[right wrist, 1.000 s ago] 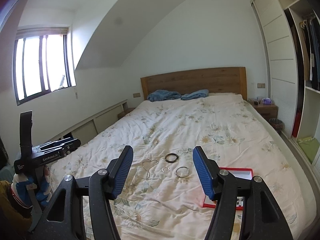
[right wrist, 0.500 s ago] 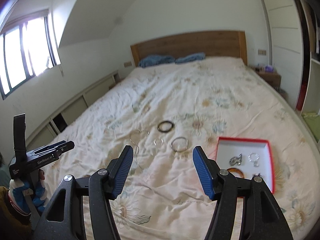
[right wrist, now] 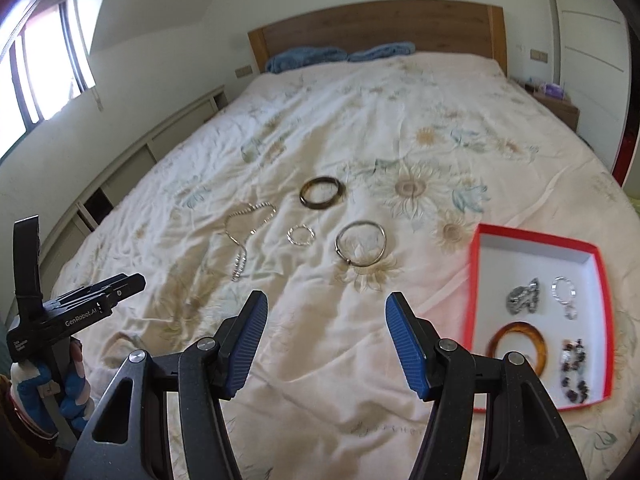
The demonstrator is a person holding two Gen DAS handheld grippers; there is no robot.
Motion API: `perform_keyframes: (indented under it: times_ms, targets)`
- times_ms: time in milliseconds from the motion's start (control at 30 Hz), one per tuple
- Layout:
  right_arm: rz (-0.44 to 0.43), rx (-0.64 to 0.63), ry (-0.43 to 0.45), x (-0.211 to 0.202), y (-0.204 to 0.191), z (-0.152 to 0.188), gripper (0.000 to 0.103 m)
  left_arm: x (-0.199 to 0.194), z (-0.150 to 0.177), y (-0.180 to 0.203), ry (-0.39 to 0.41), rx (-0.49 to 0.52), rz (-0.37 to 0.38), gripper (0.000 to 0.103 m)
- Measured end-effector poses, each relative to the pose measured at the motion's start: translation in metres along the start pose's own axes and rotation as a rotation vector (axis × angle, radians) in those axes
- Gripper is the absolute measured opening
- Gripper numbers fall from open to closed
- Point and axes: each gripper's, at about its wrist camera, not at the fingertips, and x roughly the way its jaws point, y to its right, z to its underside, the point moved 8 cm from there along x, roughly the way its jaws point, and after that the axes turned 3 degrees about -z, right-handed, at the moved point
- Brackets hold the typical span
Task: Organize jewelry
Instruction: 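Grasp the rhinestone necklace with the left tool while the right tool grasps another twisted hoop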
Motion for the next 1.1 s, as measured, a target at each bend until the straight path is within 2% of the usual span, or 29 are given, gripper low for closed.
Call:
perform_keyframes:
  times_ms: [367,533,767,1100]
  targets:
    - [0.008,0.027,-0.066,0.074,0.018,-0.003,0.062,0.066,-0.001,-0.001,-0.056,-0.042,0.026,0.044]
    - [-0.008,0.011,-0.067,0.099,0.012,-0.009,0.061,0.086,-0.011,0.003,-0.054,-0.047,0.045,0.044]
    - [-0.073,0.0,-0.071,0.13,-0.004,-0.017,0.056,0.117,-0.031,0.01,-0.05,-0.048,0.07,0.044]
    - [-0.129,-0.019,-0.085,0.173,-0.019,-0.026,0.054,0.16,-0.038,0.018,-0.069,-0.019,0.061,0.044]
